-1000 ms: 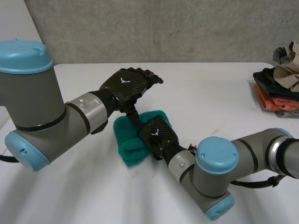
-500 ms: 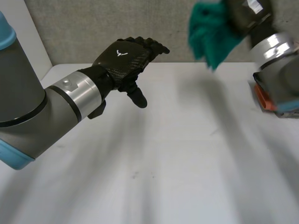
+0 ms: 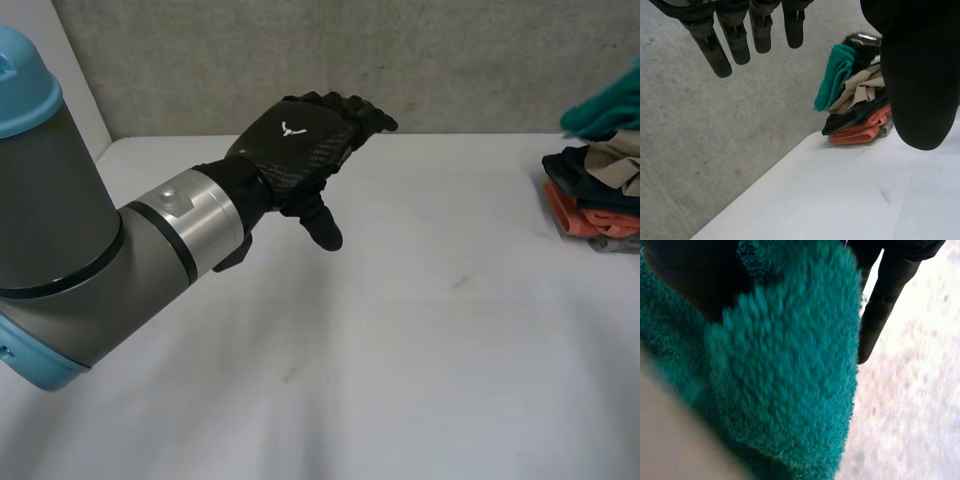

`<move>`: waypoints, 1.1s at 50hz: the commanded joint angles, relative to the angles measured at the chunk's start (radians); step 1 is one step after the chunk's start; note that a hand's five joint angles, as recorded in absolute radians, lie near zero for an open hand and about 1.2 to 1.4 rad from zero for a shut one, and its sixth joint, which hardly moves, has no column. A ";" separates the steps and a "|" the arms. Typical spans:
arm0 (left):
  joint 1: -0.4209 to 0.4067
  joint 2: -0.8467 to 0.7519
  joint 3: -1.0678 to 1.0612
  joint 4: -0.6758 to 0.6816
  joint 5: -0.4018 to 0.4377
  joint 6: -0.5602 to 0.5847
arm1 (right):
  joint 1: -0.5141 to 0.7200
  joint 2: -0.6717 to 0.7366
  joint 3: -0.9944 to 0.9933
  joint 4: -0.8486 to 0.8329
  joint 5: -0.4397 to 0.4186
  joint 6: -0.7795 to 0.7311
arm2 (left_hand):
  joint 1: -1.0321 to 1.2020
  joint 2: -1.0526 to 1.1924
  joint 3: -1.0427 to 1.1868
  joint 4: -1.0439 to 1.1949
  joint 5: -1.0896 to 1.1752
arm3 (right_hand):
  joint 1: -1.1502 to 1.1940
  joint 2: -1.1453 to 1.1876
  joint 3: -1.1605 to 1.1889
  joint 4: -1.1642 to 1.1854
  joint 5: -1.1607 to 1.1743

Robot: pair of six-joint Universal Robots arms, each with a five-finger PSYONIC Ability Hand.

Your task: Fold the laundry.

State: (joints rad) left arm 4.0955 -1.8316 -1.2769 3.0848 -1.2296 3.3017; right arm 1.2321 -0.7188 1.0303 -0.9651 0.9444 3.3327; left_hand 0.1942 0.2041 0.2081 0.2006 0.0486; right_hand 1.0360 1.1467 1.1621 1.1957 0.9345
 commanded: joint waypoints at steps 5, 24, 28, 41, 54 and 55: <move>-0.009 -0.005 -0.012 -0.002 -0.004 0.003 | -0.098 0.030 0.155 -0.119 -0.099 -0.015 | -0.001 -0.011 -0.015 -0.008 -0.030 | 0.360 0.250 0.234 0.201 0.287; -0.044 0.009 0.001 -0.002 0.001 0.001 | -0.094 -0.203 0.254 0.155 -0.096 -0.024 | -0.004 -0.014 -0.018 -0.011 -0.033 | -0.861 -0.972 -0.988 -1.021 -0.934; -0.087 0.011 0.005 0.000 -0.001 0.004 | -0.097 -0.231 0.249 0.262 -0.092 -0.084 | -0.004 -0.014 -0.018 -0.011 -0.033 | -0.861 -0.972 -0.988 -1.021 -0.934; -0.104 0.055 -0.002 -0.002 -0.001 -0.001 | -0.195 -0.349 0.247 0.655 -0.052 -0.446 | -0.004 -0.014 -0.018 -0.011 -0.033 | -0.861 -0.972 -0.988 -1.021 -0.934; -0.116 0.089 0.004 0.002 -0.007 -0.005 | -0.269 -0.441 0.192 0.737 0.342 -0.575 | -0.007 -0.017 -0.021 -0.014 -0.036 | -0.861 -0.972 -0.988 -1.021 -0.934; -0.115 0.094 0.004 0.003 -0.011 -0.007 | -0.266 -0.445 0.191 0.735 0.359 -0.573 | -0.004 -0.014 -0.018 -0.011 -0.033 | -0.861 -0.972 -0.988 -1.021 -0.934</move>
State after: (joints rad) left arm 3.9784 -1.7570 -1.2762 3.0850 -1.2322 3.2956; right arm 0.9667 -1.1383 1.2435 -0.2171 1.1408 2.7688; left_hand 0.1942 0.2041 0.2081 0.2006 0.0486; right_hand 0.2331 0.2235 0.2168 0.2080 0.0489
